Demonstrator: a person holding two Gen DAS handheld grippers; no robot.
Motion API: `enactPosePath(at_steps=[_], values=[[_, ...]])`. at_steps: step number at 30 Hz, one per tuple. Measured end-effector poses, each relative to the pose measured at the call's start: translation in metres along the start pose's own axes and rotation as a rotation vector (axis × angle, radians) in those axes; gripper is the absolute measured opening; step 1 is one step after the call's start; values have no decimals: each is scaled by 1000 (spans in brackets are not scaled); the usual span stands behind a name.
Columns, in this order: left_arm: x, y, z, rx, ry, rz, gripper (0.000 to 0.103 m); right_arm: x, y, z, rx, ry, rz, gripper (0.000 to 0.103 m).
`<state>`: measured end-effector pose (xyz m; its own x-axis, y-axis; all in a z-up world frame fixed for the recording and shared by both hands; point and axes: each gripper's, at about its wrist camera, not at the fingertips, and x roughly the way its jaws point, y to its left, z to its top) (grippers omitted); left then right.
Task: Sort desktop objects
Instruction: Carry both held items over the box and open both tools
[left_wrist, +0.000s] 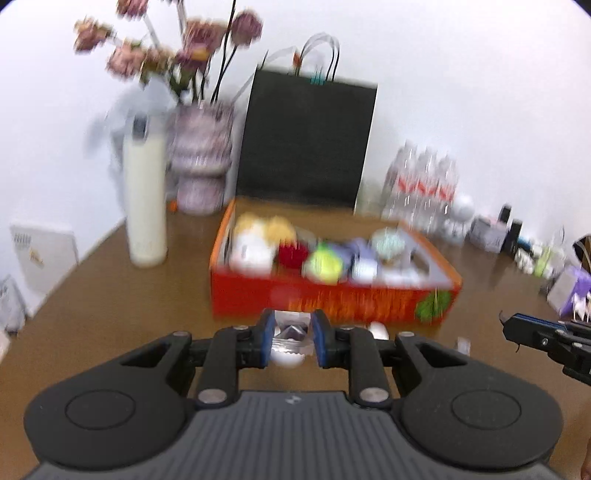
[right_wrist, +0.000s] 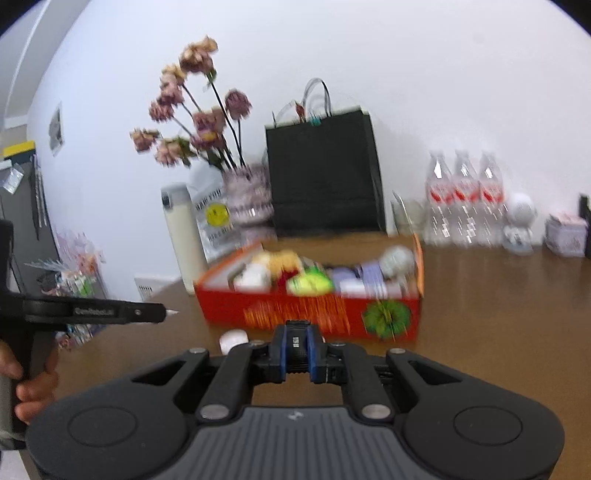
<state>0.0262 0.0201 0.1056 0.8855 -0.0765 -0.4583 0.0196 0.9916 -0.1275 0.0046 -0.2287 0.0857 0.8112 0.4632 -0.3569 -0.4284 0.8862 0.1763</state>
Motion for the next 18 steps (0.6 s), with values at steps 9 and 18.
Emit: enactPosePath(at_steps=[9,18], values=[[63,5,89,5,-89,-69,22,79,-11,97,-56,-41,-3,10],[179,11,90,-1,123,-73,23,185,-63,117,66,131,-23,10]])
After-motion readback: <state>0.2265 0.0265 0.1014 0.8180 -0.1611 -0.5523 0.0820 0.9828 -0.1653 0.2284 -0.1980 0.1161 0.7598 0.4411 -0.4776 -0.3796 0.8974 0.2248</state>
